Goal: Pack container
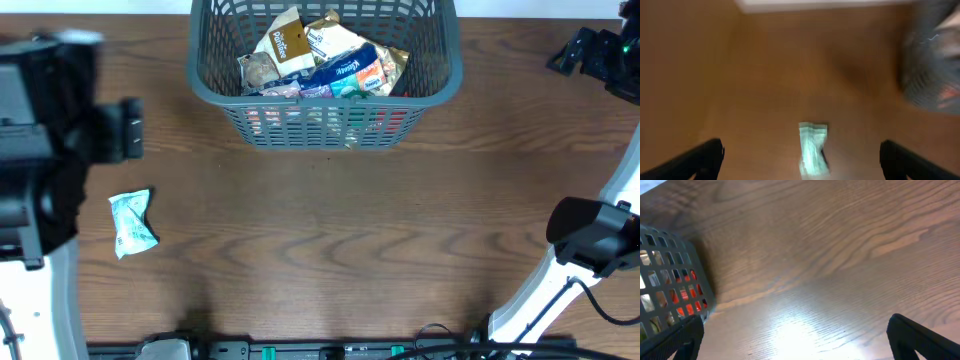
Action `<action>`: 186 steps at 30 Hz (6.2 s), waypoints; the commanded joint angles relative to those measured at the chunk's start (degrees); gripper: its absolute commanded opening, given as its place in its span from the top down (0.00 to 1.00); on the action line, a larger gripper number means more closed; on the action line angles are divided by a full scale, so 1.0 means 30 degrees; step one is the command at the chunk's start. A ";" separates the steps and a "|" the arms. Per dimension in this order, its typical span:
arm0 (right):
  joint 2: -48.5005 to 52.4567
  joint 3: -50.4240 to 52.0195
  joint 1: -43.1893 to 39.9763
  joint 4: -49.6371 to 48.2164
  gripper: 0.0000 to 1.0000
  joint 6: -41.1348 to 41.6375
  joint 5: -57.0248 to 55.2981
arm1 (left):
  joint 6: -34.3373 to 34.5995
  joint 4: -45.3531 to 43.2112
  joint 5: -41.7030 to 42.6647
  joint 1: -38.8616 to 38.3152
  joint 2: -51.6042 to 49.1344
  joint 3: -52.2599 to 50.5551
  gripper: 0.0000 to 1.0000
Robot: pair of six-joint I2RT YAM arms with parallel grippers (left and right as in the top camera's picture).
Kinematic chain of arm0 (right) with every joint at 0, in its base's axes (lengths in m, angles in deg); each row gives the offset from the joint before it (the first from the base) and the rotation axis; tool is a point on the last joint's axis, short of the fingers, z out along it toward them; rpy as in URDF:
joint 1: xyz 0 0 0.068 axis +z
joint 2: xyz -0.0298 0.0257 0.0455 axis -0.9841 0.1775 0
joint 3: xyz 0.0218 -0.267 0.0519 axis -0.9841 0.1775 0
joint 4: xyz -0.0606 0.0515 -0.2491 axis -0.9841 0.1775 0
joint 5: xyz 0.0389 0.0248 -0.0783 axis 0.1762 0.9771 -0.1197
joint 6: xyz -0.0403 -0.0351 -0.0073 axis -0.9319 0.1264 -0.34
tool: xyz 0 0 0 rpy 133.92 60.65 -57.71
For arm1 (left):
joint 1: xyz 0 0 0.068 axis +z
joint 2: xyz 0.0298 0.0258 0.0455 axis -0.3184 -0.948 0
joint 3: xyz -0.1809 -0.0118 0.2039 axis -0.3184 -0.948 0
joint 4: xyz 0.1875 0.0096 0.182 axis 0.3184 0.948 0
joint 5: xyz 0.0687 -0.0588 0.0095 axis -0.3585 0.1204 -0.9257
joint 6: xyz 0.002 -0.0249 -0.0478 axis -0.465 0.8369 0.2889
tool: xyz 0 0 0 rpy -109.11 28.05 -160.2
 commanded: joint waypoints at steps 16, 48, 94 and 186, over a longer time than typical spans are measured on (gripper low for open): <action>0.0058 -0.0073 0.0073 -0.0204 0.01 -0.0291 0.0007 | 0.3060 -0.7584 0.2470 0.5136 -0.2667 -1.3136 0.02; 0.0058 -0.0073 0.0080 0.0051 0.01 -0.0284 0.0007 | 0.1435 -1.2305 0.5195 0.5144 -0.9391 -1.6866 0.70; 0.0058 -0.0073 0.0073 0.0160 0.01 -0.0291 0.0015 | -2.2804 -1.5628 0.9151 -0.6951 -1.3253 0.2601 0.93; -2.3044 3.1110 1.4294 -1.1475 0.01 0.0291 -0.5435 | -0.1071 -1.1264 0.4503 -0.2769 0.8794 -1.9387 0.01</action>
